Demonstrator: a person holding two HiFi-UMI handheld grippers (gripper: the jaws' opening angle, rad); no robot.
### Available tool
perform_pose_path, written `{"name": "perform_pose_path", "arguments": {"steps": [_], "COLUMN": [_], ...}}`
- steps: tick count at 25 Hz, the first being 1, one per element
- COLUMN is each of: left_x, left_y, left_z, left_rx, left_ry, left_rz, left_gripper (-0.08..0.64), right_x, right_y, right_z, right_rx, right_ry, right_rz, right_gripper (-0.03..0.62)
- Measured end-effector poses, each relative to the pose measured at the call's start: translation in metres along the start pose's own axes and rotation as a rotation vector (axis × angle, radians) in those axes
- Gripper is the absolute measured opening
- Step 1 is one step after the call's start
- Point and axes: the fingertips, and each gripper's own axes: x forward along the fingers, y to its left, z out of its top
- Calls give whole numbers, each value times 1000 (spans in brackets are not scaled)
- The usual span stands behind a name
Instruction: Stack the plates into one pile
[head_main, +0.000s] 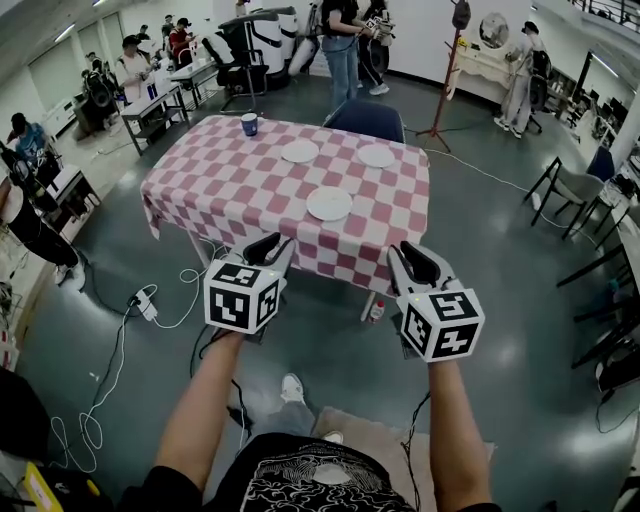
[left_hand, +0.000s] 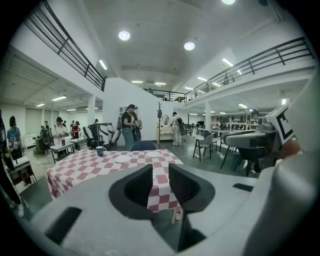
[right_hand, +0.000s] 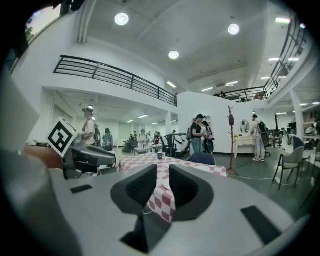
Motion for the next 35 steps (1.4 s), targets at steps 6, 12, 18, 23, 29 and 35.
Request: {"name": "perform_pose_path", "arguments": {"steps": [6, 12, 18, 23, 29, 35], "left_x": [35, 78, 115, 139, 160, 171], "left_y": [30, 63, 90, 113, 140, 154], "left_z": [7, 17, 25, 30, 36, 37], "left_rx": [-6, -2, 49, 10, -2, -9], "left_ry": [-6, 9, 22, 25, 25, 28], "left_rz": [-6, -28, -63, -102, -144, -206], "left_gripper": [146, 172, 201, 229, 235, 236], "right_x": [38, 89, 132, 159, 185, 200], "right_y": [-8, -22, -29, -31, -29, -23], "right_z": [-1, 8, 15, 17, 20, 18], "right_rx": [-19, -13, 5, 13, 25, 22], "right_ry": [17, 29, 43, 64, 89, 127], "right_rz": [0, -11, -31, -51, -87, -96], "right_gripper": [122, 166, 212, 241, 275, 288]}}
